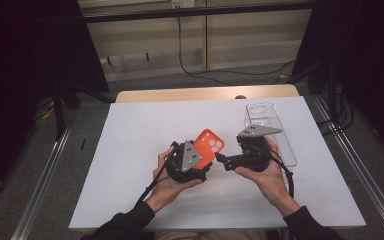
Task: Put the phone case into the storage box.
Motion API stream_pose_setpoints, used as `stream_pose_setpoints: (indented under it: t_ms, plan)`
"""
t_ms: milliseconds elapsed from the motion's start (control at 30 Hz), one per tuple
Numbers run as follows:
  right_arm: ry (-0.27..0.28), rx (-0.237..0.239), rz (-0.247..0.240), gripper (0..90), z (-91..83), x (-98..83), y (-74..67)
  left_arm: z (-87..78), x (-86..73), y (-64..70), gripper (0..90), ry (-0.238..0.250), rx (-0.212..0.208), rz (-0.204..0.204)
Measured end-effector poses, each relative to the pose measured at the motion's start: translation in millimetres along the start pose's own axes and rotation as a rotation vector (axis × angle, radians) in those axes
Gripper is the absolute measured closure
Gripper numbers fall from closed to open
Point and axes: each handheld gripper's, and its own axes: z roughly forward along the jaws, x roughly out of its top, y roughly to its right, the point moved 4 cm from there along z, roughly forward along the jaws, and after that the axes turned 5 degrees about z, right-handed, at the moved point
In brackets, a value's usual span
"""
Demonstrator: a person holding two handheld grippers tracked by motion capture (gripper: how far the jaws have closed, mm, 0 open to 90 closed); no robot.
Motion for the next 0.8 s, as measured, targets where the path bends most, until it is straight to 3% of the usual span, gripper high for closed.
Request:
stream_pose_setpoints:
  t_ms: [167, 300, 533, 800]
  plan:
    - [-0.007, 0.011, 0.024, 20.4, -0.8, 1.6, 4.8, 0.1, 1.9, 1.0, 15.0, 0.022, 0.009, 0.010]
    - [-0.003, 0.016, 0.061, 20.1, -0.2, 1.7, 2.3, -5.4, 1.8, 2.5, 15.0, 0.038, 0.019, 0.027]
    - [-0.027, 0.019, 0.117, 27.0, -1.5, 2.8, 1.5, -7.3, 0.4, 4.6, 15.0, 0.050, 0.031, 0.043]
    - [-0.059, 0.023, 0.137, 38.0, -1.2, 4.4, 2.3, -8.2, 1.2, 6.7, 15.0, 0.054, 0.038, 0.057]
